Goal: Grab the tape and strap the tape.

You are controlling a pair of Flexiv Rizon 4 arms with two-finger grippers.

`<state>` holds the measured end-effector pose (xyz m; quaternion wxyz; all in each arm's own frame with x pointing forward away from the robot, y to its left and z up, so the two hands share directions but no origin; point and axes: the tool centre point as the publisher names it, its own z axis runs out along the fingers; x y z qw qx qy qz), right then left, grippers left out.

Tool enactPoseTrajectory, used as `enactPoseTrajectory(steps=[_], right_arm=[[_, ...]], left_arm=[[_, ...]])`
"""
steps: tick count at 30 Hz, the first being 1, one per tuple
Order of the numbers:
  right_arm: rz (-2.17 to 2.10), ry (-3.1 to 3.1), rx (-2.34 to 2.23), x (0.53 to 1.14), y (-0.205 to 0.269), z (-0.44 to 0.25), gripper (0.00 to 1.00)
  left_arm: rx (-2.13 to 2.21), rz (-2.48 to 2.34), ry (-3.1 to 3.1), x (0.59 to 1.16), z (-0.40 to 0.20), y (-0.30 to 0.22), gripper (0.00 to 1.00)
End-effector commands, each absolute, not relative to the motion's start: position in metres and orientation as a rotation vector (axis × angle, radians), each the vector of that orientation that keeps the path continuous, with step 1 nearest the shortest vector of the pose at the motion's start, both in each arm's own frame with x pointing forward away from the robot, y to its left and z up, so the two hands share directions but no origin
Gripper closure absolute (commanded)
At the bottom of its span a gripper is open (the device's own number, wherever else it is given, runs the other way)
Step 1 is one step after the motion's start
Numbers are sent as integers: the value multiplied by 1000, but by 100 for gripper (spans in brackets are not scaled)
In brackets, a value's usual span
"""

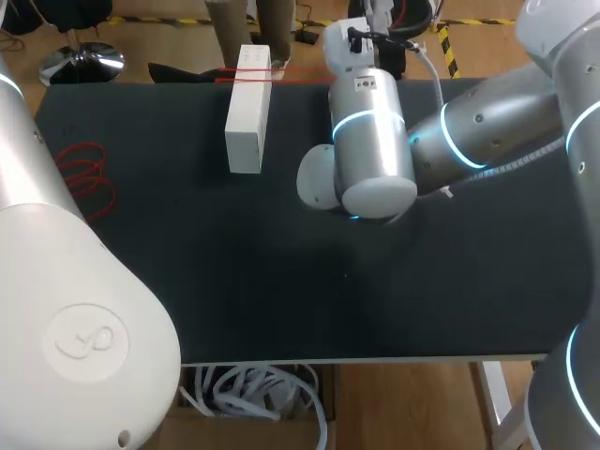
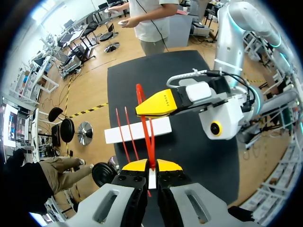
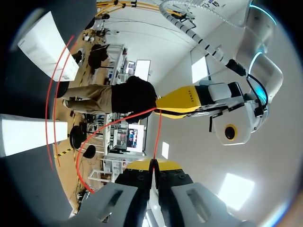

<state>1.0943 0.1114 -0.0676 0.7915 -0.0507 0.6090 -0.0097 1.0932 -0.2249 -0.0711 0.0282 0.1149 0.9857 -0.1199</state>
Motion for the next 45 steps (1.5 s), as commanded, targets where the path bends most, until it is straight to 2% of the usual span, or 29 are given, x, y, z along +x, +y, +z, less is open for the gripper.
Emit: enactPoseTrajectory(steps=[1, 45], right_arm=[[-27, 1328, -114, 1090, 108, -63, 100], [-46, 1351, -213, 1090, 121, -64, 100]], left_arm=[[353, -364, 3044, 1093, -70, -225, 100], [353, -364, 3044, 1093, -70, -225, 100]])
